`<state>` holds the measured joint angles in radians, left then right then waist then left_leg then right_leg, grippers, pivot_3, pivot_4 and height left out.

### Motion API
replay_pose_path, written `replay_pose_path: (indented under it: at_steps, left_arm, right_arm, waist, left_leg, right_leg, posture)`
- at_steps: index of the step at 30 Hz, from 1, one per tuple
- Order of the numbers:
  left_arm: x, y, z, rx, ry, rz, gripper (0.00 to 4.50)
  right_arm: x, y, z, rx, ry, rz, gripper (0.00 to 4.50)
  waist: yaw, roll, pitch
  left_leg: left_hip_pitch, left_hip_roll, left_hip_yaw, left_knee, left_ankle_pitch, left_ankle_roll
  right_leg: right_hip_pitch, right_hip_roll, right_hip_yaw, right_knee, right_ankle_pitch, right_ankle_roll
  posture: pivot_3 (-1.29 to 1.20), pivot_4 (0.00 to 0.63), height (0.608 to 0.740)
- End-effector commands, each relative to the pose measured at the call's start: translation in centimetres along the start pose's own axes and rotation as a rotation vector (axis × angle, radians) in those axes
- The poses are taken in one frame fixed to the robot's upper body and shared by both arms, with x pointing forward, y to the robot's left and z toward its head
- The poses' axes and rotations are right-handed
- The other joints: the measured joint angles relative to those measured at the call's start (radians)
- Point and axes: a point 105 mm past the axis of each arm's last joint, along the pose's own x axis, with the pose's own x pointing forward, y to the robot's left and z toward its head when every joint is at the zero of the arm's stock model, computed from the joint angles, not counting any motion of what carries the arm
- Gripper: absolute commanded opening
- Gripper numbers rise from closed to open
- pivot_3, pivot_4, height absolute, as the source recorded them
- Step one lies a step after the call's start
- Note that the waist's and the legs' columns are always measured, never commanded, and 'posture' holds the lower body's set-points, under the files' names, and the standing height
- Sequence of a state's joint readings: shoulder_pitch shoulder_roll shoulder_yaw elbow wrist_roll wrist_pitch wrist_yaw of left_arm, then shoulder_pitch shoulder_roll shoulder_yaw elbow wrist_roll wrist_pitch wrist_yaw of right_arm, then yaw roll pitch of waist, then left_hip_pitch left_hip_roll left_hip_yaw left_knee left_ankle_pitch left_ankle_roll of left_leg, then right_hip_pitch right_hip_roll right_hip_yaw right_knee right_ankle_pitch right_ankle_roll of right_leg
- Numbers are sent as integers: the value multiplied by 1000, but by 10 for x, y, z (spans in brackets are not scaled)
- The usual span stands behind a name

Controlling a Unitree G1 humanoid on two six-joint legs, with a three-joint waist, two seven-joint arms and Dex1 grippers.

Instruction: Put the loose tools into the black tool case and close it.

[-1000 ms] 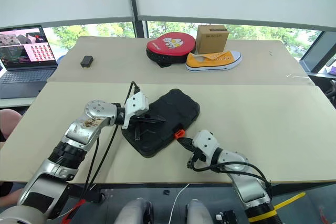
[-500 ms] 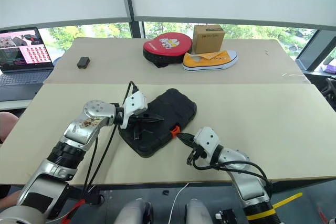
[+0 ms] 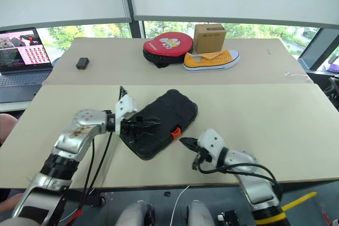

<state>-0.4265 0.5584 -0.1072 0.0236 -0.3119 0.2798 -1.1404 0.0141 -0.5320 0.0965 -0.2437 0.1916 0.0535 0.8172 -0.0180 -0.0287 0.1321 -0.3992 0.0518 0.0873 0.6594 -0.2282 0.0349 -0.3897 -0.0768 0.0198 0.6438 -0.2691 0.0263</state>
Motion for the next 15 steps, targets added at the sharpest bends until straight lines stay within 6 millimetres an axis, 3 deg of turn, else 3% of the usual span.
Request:
replay_pose_path:
  at_steps: [1, 4, 7, 10, 14, 15]
  left_arm:
    - [-46, 5, -4, -5, -13, 119, 2285]
    - [-77, 7, -11, -10, 31, 237, 3209]
    - [-141, -11, -51, -15, 238, 394, 4345]
    - [-163, -28, -65, -58, 258, 455, 4500]
    - [-169, -38, -76, -35, 259, 514, 4500]
    - [-169, -38, -76, -31, 249, 520, 4500]
  right_arm:
    - [-32, -13, 17, -12, -47, -27, 287]
    - [-53, -19, 14, -32, -14, -33, 1056]
    - [-79, -33, 11, -102, 28, -53, 2145]
    - [-88, -32, 5, -157, 21, 6, 3163]
    - [-94, -38, -5, -131, 9, 26, 4491]
    - [-94, -42, -5, -120, 3, 17, 4491]
  waist:
    - [-2, 1, 1]
    - [4, 2, 5]
    - [-1, 2, 6]
    - [2, -1, 8]
    - [33, -2, 11]
    - [35, -1, 11]
  left_leg:
    - [0, 0, 0, -1, 0, 0]
    - [-1, 1, 0, -1, 0, 0]
    - [-1, 1, 1, -1, -1, -1]
    - [0, 0, 4, -4, -2, -2]
    - [-2, 0, 4, -4, -5, -7]
    - [-4, 0, 4, -4, -7, -10]
  right_leg:
    - [0, 0, 0, 0, 0, 0]
    - [-1, -1, 0, 0, 0, -1]
    - [-1, -2, 0, -3, 0, -1]
    - [-1, -6, 1, -5, -1, -1]
    - [-6, -16, -6, -9, -5, -8]
    - [-6, -18, -7, -11, -5, -8]
  posture:
    - [0, 150, 740]
    - [0, 150, 740]
    - [0, 150, 740]
    - [0, 150, 740]
    - [0, 150, 740]
    - [0, 150, 740]
